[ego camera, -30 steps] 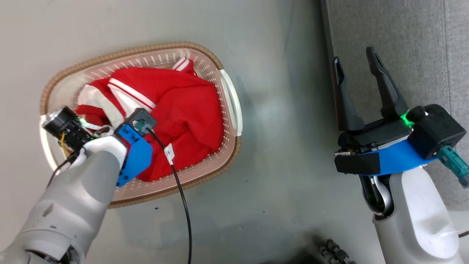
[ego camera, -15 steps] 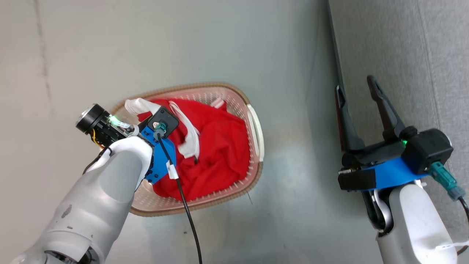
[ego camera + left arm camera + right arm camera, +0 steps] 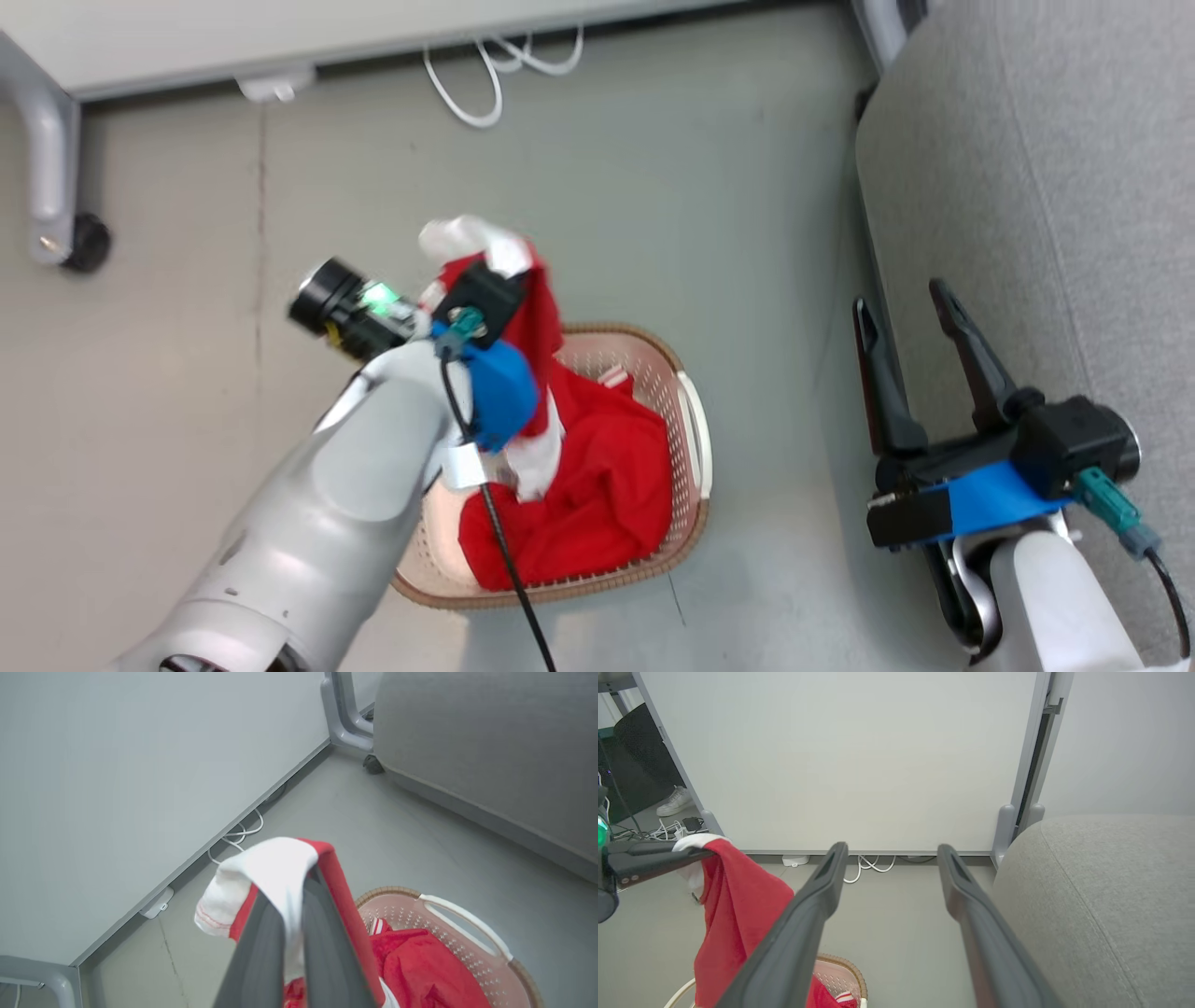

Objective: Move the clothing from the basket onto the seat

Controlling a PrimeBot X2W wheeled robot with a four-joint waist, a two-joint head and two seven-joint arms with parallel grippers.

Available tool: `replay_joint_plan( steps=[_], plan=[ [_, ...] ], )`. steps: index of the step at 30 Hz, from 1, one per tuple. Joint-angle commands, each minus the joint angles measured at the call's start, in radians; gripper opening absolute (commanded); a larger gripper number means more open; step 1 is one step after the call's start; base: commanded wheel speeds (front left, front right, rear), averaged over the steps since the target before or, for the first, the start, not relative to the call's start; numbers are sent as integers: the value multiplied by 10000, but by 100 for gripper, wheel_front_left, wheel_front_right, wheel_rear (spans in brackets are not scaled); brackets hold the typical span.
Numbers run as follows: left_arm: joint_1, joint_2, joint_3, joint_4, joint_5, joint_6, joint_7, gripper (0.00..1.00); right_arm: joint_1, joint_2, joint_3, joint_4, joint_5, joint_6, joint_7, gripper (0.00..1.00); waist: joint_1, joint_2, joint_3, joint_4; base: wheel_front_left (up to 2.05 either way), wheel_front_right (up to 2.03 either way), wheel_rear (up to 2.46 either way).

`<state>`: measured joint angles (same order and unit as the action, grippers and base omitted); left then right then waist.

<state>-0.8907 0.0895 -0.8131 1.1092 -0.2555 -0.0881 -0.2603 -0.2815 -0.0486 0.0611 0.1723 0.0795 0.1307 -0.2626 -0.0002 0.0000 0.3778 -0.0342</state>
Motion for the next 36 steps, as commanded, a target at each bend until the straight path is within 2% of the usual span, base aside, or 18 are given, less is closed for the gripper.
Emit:
replay_joint_plan(
  steps=[1,7,16,24,36],
  plan=[
    [89,-91,131,-450,-61,54,-54,0,240,-31,-53,47,-90,1,-35,100,2,0,-555,191,0,0,0],
    [391,-217,336,-2143,-122,48,-59,0,795,-29,-117,221,-122,1,-35,100,2,0,-1435,291,0,0,0],
    [754,-345,252,-3760,-268,-91,-60,0,1552,-31,-205,310,-83,1,-35,100,2,0,-2566,212,0,0,0],
    [884,-375,-147,-4578,-471,-149,-53,0,2091,-29,-319,271,-33,1,-35,100,2,0,-3223,196,0,0,0],
    [870,-385,-390,-5002,-650,19,109,0,1932,-29,-72,8,-127,1,-35,100,2,0,-3282,341,0,0,0]
  ],
)
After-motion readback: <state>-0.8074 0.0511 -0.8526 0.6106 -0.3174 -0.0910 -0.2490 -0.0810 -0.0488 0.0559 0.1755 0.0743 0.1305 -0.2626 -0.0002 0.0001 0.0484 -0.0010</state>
